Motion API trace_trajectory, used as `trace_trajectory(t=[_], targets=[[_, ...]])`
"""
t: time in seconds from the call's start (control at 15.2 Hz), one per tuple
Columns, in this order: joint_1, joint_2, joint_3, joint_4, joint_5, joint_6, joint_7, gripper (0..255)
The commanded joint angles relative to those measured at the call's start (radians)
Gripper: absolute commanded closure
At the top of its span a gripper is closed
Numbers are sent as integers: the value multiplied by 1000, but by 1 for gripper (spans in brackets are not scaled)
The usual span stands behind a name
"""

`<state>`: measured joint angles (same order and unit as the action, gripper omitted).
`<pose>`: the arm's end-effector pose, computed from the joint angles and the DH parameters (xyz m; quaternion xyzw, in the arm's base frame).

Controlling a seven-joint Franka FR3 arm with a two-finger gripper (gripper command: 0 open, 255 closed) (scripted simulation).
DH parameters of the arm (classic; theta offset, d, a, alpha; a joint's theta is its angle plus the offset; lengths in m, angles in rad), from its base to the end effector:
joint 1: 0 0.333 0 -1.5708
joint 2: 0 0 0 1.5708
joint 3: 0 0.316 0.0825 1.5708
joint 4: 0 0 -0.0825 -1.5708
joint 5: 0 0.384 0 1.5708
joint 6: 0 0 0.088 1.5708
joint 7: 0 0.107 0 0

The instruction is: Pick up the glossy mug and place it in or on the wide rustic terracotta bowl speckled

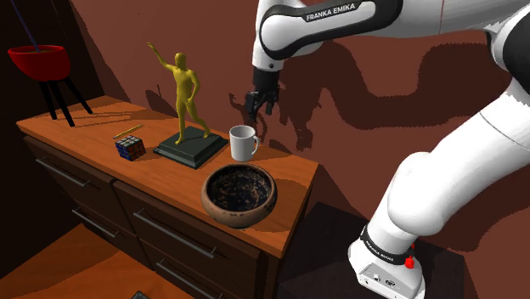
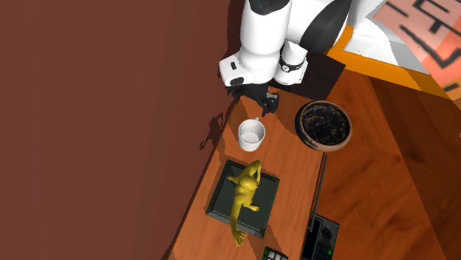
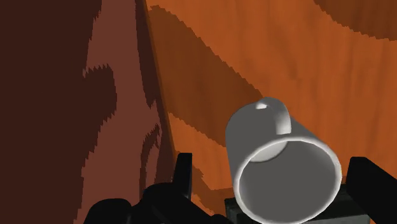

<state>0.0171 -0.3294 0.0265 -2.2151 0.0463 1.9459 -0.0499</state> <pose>0.4602 0.0241 0.5167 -0.9987 -0.0383 -0.0301 0.0174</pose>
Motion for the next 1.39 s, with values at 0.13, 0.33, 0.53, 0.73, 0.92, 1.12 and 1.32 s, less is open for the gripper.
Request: trace_trajectory(t=[0.13,0.33,0.53,0.73,0.92,1.12,1.32], targets=[[-5,167,-10,66,17,75,-19,0],[-9,181,-4,50,19,104,-20,0],[-12,195,1,24,20,144,-21,0],[-12,209,3,3,22,179,-22,0],[-13,209,4,3,22,179,-22,0],[-15,209,6,3,22,179,-22,0],[-14,201,9,-14,23,188,-19,255]])
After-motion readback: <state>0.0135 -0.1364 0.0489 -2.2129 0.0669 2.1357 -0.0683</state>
